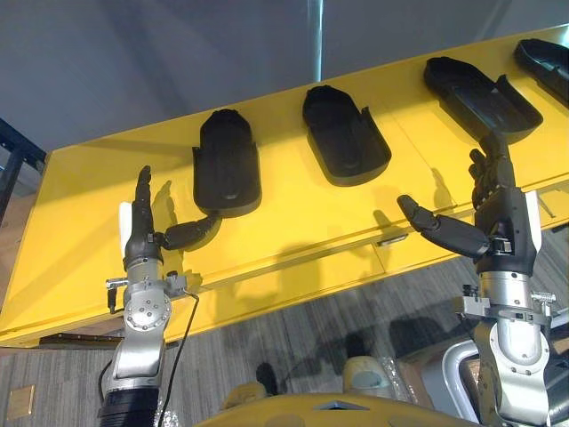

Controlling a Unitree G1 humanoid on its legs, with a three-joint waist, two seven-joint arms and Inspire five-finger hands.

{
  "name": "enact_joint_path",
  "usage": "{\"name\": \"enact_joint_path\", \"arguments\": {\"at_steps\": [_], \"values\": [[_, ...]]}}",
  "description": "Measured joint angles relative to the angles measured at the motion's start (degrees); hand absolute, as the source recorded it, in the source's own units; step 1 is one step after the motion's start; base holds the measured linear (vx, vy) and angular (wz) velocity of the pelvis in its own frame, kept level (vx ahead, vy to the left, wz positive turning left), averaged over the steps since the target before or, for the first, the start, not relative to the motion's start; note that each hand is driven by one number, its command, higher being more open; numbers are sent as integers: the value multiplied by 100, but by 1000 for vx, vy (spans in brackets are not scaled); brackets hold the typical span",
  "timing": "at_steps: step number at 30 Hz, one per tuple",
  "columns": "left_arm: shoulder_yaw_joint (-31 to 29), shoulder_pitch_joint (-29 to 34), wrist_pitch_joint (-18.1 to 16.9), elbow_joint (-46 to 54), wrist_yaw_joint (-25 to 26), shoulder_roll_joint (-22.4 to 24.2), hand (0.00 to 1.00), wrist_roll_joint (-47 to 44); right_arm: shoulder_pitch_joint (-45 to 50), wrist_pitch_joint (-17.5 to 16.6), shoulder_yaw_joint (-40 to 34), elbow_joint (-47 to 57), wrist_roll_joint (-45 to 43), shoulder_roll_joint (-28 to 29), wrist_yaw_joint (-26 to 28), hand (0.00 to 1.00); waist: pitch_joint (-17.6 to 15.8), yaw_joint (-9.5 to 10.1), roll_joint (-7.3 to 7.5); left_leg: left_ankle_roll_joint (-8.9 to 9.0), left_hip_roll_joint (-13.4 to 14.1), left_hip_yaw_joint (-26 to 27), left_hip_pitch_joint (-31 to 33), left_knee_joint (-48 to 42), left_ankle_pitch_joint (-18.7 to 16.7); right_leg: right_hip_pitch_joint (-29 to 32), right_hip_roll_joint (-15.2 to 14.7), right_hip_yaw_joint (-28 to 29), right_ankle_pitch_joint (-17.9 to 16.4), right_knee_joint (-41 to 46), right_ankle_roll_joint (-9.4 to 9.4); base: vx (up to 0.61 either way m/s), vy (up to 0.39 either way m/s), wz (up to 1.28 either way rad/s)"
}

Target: Walk over and take three plastic housings, then place them on the shelf

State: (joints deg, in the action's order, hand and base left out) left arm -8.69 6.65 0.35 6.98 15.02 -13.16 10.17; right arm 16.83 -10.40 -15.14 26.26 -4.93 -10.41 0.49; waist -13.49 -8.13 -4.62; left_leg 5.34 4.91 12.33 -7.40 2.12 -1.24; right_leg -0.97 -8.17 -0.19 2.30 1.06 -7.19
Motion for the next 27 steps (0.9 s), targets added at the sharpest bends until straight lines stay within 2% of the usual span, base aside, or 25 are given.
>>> {"name": "enact_joint_path", "arguments": {"at_steps": [5, 9, 11, 14, 18, 23, 27], "values": [[4, -28, -9, 0, -38, 0, 100, -53, 9, 0, 7, 0, -1, 2, -7, 100, -1, 2, 2, 2, 8, 2, 0, 0, -3, 1, 8, 2, -2, 0, 3, 0, 0, 0], [21, -26, -122, 48, -554, 29, 100, -613, 23, 0, 5, 0, 0, 152, -8, 100, -3, 13, 4, 6, 18, 2, 0, 0, -7, 1, 18, 1, -5, 0, 8, 0, 0, 0], [107, 15, -153, 197, -970, 133, 100, -1004, 37, 0, 9, 0, 1, 258, -4, 100, -4, 14, 7, 9, 21, 6, -1, -1, -12, 1, 20, 1, -5, 0, 9, 0, 0, 0], [245, 69, -167, 382, -1354, 189, 100, -1133, 36, 0, 8, 0, 2, 258, 8, 100, -5, 12, 9, 15, 33, 22, -1, -29, -33, 0, 29, 14, -6, 0, 10, 0, 0, -2], [226, 149, -204, 485, -1431, 195, 100, -1206, 36, 0, 4, 0, 2, 258, 9, 100, -5, 6, 8, 18, 65, 46, -4, -99, -78, -19, 42, 33, -6, 1, 10, 0, 0, -4], [19, 737, -488, 959, -1408, 273, 100, -1258, 145, -2, -18, 17, -14, 315, 5, 100, -4, 19, 8, 16, 69, -3, -19, -100, -79, -77, 33, -23, -7, -16, 9, 0, 0, 4], [-295, 992, -792, 1410, -1014, 466, 100, -1098, 285, -5, -7, 167, -97, 466, -51, 100, -2, 103, 6, 16, 70, -76, -32, -102, -78, -143, 29, -123, -16, -24, 17, -12, -5, 10]]}}
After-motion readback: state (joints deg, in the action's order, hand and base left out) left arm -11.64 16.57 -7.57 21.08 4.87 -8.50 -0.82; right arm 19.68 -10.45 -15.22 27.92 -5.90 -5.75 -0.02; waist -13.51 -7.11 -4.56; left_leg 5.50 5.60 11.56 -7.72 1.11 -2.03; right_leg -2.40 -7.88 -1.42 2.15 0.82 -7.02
